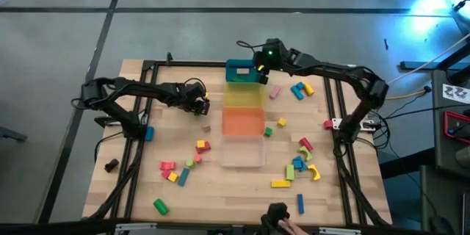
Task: Sort blocks by size
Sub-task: Put the green rectangular block into the blue bin
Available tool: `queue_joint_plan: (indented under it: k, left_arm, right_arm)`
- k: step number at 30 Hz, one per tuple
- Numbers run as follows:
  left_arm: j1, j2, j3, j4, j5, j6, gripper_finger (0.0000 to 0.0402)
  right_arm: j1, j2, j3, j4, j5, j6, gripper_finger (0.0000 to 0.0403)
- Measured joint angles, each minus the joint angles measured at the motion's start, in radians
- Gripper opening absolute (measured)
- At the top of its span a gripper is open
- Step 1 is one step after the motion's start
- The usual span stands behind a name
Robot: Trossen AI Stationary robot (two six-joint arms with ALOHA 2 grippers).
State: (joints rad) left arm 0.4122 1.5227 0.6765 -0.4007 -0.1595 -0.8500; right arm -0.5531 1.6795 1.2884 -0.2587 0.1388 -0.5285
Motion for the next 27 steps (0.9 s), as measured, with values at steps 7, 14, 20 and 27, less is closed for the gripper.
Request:
queue_joint_plan:
  k: [7,14,20,27]
  left_arm:
    - [0.000,0.004,-0.001,-0.012,-0.028,0.032,0.0169]
    - [0.000,0.005,-0.002,-0.009,-0.038,0.119,0.0094]
    - [0.011,-0.012,0.009,-0.011,-0.031,0.161,0.0088]
    - [0.064,-0.046,0.083,-0.008,-0.018,0.245,0.0098]
  right_arm:
    - [0.070,-0.177,0.000,-0.048,0.063,-0.001,0.0150]
    - [0.161,-0.338,0.000,-0.150,0.063,0.013,0.0150]
    - [0.227,-0.442,0.000,-0.344,0.062,0.063,0.0150]
    - [0.239,-0.477,0.000,-0.638,0.045,0.255,0.0150]
